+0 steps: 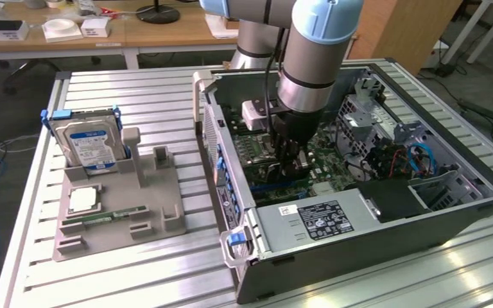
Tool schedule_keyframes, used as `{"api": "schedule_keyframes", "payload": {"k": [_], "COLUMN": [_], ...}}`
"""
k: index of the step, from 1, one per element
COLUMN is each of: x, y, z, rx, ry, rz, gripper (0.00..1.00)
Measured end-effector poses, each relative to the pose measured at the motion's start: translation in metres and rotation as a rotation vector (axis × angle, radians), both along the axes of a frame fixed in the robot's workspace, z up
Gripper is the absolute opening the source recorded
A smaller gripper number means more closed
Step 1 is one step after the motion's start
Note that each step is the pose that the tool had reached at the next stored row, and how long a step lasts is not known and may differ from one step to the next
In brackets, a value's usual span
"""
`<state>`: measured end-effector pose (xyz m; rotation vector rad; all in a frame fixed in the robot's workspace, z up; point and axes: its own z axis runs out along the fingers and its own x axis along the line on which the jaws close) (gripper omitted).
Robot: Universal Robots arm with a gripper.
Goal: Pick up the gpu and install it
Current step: 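Insert the gpu into the slot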
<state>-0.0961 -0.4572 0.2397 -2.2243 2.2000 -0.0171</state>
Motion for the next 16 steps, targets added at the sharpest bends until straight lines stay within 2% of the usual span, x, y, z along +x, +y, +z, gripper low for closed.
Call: {"api": "schedule_keyframes", "payload": {"k": [8,12,16], "x": [-0.0004,-0.0011,-0.0013], "y": [0.0,0.0,0.0], "z": [0.0,0.0,0.0], "rx": [0.0,0.0002,0.0001], "ry": [-0.0004,-0.0052,-0.0068], "rz": [0.0,0.0,0.0], "gripper": [0.27,0.27,0.27]}}
